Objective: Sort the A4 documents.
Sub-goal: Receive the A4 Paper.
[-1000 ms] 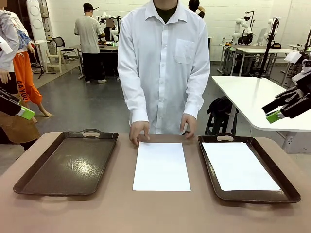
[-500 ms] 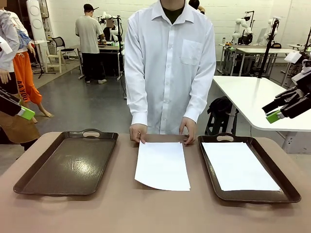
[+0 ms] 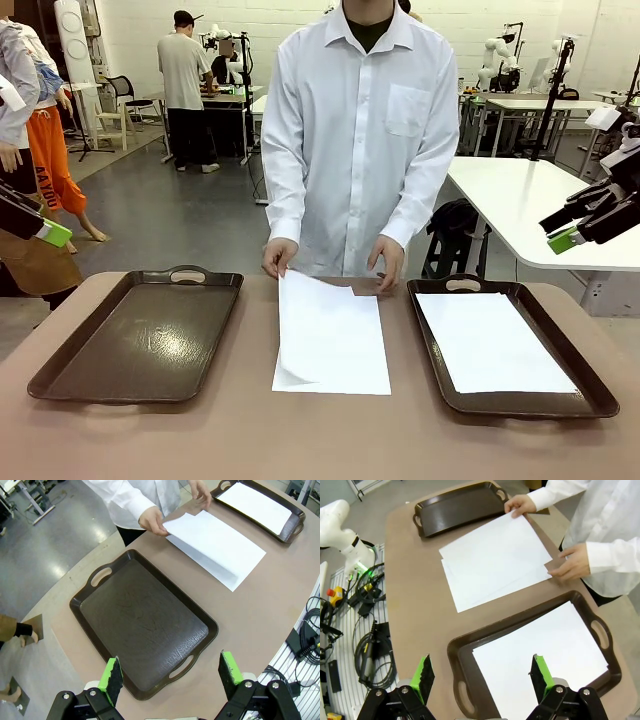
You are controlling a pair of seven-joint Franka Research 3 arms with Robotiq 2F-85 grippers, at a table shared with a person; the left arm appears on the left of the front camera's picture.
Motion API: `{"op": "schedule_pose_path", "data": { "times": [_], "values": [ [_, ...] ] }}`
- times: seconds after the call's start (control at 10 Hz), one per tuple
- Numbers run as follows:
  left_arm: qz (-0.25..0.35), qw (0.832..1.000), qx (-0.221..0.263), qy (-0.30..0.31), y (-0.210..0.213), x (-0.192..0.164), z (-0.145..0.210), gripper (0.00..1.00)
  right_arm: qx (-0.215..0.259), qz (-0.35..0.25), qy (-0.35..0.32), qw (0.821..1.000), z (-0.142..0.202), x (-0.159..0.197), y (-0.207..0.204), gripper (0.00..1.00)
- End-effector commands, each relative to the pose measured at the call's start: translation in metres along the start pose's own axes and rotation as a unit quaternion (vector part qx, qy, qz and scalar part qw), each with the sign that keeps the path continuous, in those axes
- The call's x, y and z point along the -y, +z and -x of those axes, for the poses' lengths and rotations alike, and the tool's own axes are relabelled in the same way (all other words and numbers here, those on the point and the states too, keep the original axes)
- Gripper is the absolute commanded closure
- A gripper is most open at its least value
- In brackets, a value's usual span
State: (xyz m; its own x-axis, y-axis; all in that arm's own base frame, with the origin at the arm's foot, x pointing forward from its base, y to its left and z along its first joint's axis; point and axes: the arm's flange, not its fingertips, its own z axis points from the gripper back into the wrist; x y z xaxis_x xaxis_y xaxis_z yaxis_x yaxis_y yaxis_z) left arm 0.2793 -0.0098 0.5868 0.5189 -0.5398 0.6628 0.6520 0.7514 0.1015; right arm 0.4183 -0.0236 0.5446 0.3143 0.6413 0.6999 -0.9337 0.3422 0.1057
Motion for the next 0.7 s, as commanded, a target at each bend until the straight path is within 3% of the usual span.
{"op": "schedule_pose_path", "data": {
  "times": [0.0,0.6],
  "values": [
    [0.000,1.000,0.000,0.001,-0.0001,-0.0007,0.0005,0.00,-0.002,0.001,0.003,1.000,-0.0014,-0.0004,-0.0009,0.00],
    [0.000,1.000,0.000,0.001,-0.0001,-0.0007,0.0005,0.00,-0.002,0.001,0.003,1.000,-0.0014,-0.0004,-0.0009,0.00]
  ]
}}
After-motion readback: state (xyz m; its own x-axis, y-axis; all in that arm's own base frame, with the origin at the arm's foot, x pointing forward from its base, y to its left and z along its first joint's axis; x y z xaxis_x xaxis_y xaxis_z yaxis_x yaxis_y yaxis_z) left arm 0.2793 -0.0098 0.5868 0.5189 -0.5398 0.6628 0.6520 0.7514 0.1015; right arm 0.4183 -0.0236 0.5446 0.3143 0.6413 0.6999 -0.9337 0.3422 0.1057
